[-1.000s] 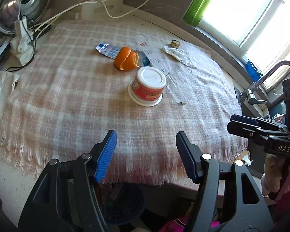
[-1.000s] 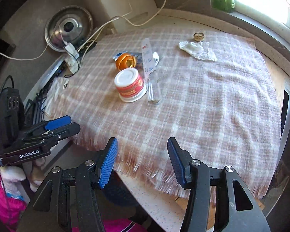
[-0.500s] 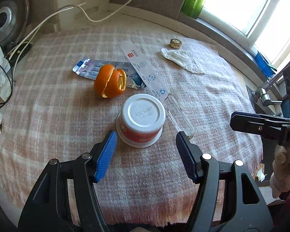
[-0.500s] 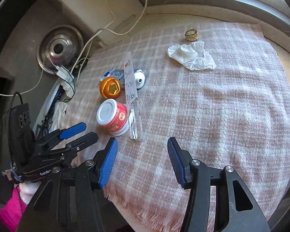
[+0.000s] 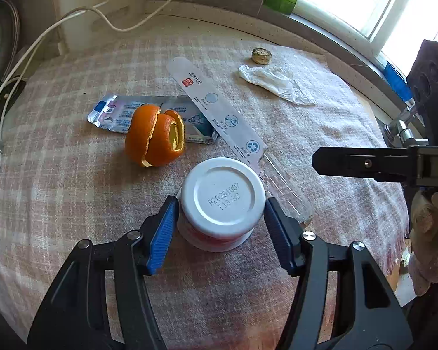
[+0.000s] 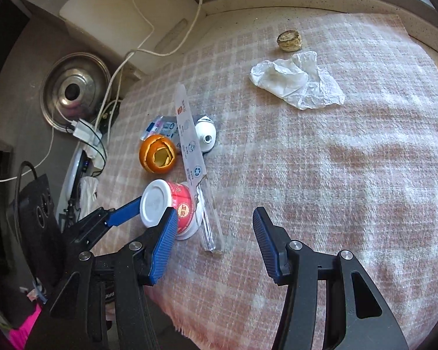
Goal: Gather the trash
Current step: 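Grasp the white-lidded jar with the left gripper while the right gripper grasps the clear plastic strip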
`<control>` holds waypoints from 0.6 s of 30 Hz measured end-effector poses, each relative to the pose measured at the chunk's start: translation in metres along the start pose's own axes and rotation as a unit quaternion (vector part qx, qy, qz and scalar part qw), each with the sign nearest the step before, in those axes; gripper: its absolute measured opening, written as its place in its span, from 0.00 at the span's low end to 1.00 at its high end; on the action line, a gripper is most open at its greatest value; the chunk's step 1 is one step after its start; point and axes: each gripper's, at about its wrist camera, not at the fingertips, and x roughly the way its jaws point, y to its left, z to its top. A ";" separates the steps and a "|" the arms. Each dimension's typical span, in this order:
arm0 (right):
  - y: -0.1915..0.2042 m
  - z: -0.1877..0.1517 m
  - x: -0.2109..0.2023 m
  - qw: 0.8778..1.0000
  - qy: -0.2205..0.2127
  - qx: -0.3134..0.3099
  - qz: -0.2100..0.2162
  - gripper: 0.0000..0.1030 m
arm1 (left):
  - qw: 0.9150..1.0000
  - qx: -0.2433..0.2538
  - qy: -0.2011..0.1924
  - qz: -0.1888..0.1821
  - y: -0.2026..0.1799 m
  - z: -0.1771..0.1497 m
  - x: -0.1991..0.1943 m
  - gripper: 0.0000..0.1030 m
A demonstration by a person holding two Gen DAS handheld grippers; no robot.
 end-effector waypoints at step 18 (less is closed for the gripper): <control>0.016 0.032 0.068 0.999 0.048 -0.003 -0.002 0.35 | 0.999 -0.027 -0.014 -0.010 0.023 -0.006 -0.017 0.59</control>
